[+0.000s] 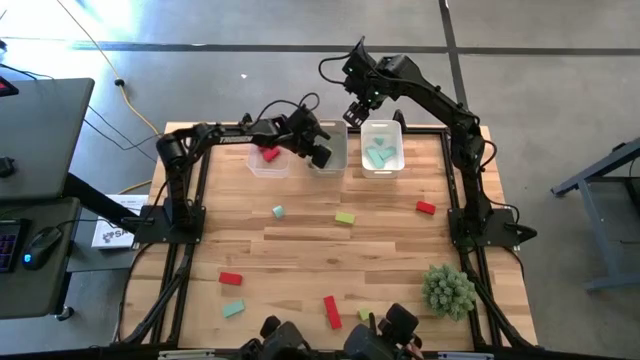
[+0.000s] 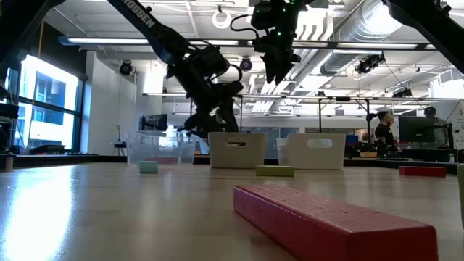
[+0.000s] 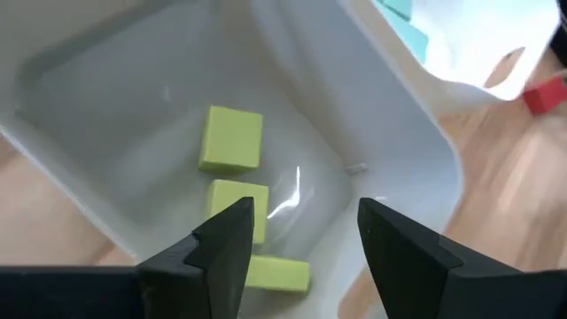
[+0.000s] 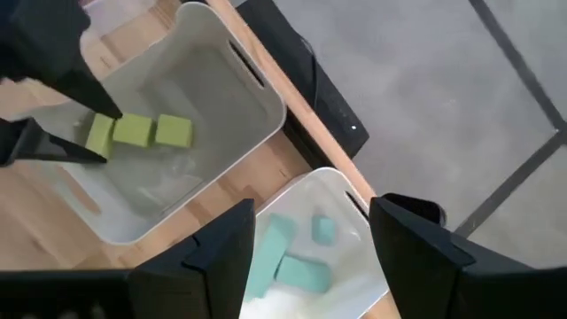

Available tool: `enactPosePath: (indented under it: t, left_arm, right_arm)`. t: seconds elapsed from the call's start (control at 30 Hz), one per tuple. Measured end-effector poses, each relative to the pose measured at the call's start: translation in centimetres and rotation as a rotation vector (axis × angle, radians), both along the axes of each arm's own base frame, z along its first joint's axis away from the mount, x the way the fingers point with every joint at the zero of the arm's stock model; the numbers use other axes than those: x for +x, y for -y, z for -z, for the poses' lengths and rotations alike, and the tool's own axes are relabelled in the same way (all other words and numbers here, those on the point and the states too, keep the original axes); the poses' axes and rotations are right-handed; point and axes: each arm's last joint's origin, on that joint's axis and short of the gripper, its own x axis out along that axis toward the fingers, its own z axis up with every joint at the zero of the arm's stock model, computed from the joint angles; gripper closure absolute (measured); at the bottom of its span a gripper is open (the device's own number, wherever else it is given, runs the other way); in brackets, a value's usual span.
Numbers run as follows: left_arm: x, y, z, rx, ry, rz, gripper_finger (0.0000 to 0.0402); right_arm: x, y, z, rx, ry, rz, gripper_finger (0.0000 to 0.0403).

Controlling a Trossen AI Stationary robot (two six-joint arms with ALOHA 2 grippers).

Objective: Sort & place blocks by color
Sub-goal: Put the blue block into the white bin

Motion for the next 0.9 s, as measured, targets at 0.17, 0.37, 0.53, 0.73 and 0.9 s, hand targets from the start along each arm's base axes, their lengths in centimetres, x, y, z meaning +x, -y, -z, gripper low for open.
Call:
enactPosePath:
  t: [0.17,0.37,0.53,0.73,0.9]
  left_arm:
    - [-0.5,0.1,-3.0,0.042,-0.026,0.047,0.021]
    - [-2.1,1.3,-6.9,0.106,-0.054,0.091,0.0211]
    - [-4.8,3.4,-9.6,0.133,-0.164,0.149,0.0211]
    - [-7.6,6.5,-12.2,0.158,-0.305,0.183,0.0211]
    - [-9.3,9.2,-14.0,0.151,-0.353,0.25,0.0211]
  right_arm:
    - [0.0,-0.1,0.0,0.027,0.009,-0.012,0.0192]
    - [-0.1,-0.7,0.2,0.101,0.007,-0.037,0.0192]
    - [0.3,-1.6,0.3,0.142,0.015,-0.044,0.0192]
    - [1.3,-3.4,0.4,0.171,0.013,-0.034,0.0192]
    - [1.9,-5.4,0.5,0.21,-0.013,-0.019,0.0192]
